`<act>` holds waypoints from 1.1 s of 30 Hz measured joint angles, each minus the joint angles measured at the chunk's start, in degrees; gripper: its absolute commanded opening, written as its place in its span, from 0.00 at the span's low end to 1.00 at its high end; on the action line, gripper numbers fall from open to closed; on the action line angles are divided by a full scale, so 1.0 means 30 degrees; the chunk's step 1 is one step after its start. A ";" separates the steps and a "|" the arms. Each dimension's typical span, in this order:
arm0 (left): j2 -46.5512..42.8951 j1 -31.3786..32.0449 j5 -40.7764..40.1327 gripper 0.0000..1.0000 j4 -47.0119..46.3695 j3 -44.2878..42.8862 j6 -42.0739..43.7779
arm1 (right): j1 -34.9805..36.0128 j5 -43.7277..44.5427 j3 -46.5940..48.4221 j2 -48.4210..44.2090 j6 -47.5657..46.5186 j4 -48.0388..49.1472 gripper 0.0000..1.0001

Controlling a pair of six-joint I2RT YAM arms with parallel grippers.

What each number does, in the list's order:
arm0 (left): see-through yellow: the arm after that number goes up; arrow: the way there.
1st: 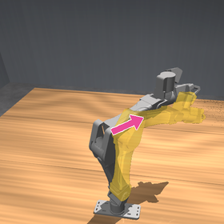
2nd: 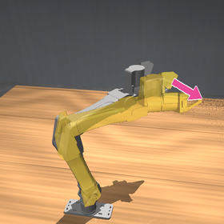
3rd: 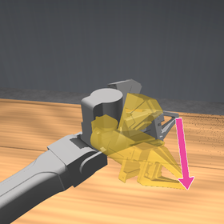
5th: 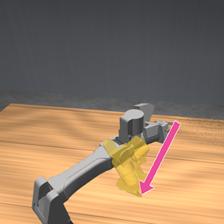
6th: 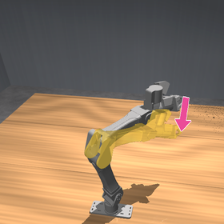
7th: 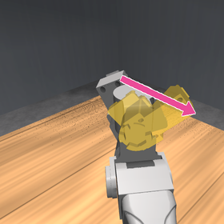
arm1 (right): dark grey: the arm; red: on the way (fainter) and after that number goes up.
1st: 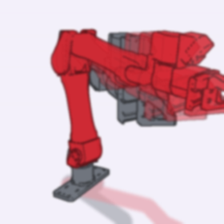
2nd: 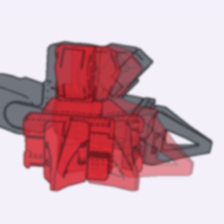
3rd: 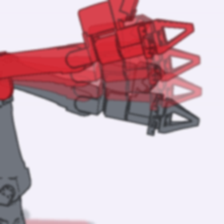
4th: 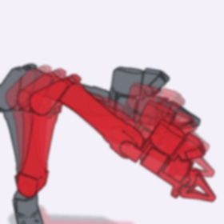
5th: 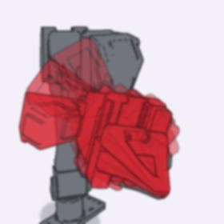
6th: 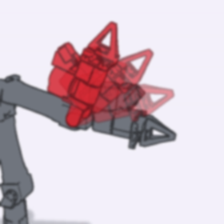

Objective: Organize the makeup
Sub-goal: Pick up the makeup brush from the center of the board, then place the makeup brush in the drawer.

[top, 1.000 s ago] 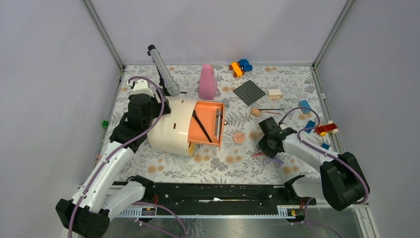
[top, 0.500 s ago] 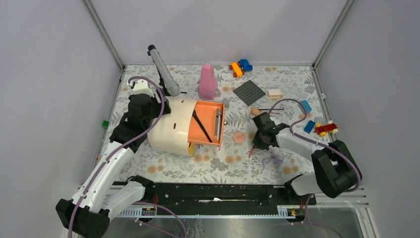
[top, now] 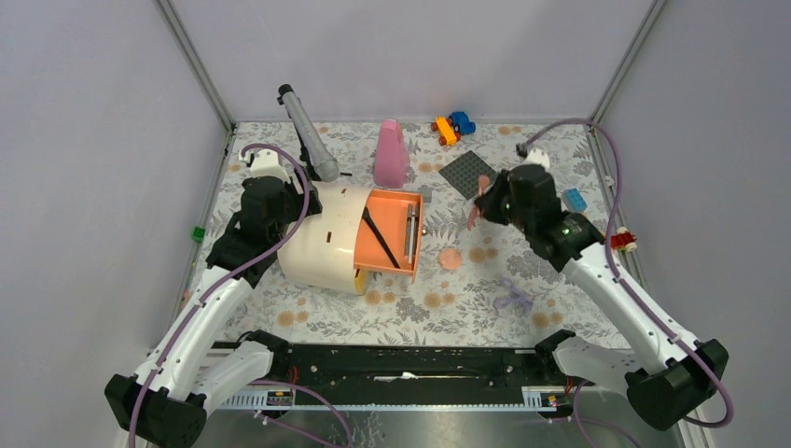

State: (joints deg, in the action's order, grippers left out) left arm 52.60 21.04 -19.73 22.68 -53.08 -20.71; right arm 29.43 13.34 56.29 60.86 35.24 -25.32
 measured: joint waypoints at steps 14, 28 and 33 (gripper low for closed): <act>0.0000 0.0000 -0.0007 0.76 0.0000 0.0000 0.0007 | 0.5217 -0.9122 0.9821 0.7446 -0.2280 0.2943 0.00; 0.0000 0.0000 -0.0007 0.76 0.0000 0.0000 0.0000 | 0.6681 -0.3927 1.4265 1.1686 -0.3738 -0.4371 0.30; 0.0000 -0.0007 -0.0007 0.76 0.0000 0.0000 0.0000 | 0.6870 -0.3096 1.4637 1.1825 -0.3934 -0.5304 0.45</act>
State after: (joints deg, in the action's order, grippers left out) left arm 52.60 21.02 -19.75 22.68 -53.08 -20.71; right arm 50.04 4.05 100.20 96.33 23.44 -41.23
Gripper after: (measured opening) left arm 0.753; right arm 0.394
